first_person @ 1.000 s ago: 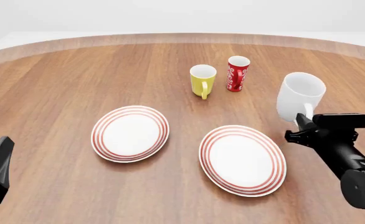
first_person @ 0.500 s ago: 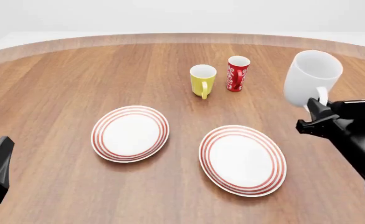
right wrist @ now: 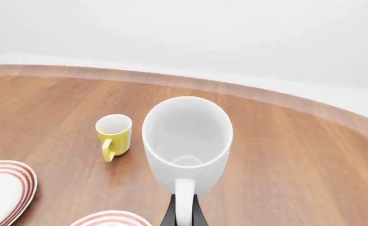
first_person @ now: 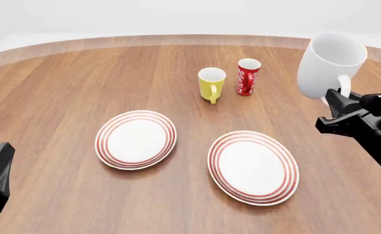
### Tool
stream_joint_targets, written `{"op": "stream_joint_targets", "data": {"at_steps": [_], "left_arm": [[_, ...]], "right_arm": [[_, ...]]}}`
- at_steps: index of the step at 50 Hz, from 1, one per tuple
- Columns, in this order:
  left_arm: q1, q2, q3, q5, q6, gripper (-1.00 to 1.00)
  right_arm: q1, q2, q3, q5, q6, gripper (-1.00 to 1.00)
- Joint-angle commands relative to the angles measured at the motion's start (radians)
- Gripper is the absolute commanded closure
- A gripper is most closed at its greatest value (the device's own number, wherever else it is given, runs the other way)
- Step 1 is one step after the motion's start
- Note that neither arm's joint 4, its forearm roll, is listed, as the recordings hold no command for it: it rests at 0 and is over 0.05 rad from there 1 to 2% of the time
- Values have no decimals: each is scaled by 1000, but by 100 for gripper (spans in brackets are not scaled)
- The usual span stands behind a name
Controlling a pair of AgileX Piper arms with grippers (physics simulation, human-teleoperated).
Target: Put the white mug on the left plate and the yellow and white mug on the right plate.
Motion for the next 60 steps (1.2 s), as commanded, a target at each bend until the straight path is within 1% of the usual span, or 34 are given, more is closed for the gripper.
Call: {"op": "stream_joint_targets", "data": {"at_steps": [1, 12, 22, 36, 44, 60], "left_arm": [[0, 0, 0, 0, 0, -100], [0, 0, 0, 0, 0, -100], [0, 0, 0, 0, 0, -100], [0, 0, 0, 0, 0, -100], [0, 0, 0, 0, 0, -100], [0, 0, 0, 0, 0, -100]], "right_arm": [[44, -70, -23, 68, -4, 100], [106, -54, -58, 83, -15, 100], [141, -46, -83, 100, -26, 100], [202, -25, -123, 117, -29, 100], [248, -4, -143, 119, -20, 100], [317, 44, -182, 121, -26, 100]]}}
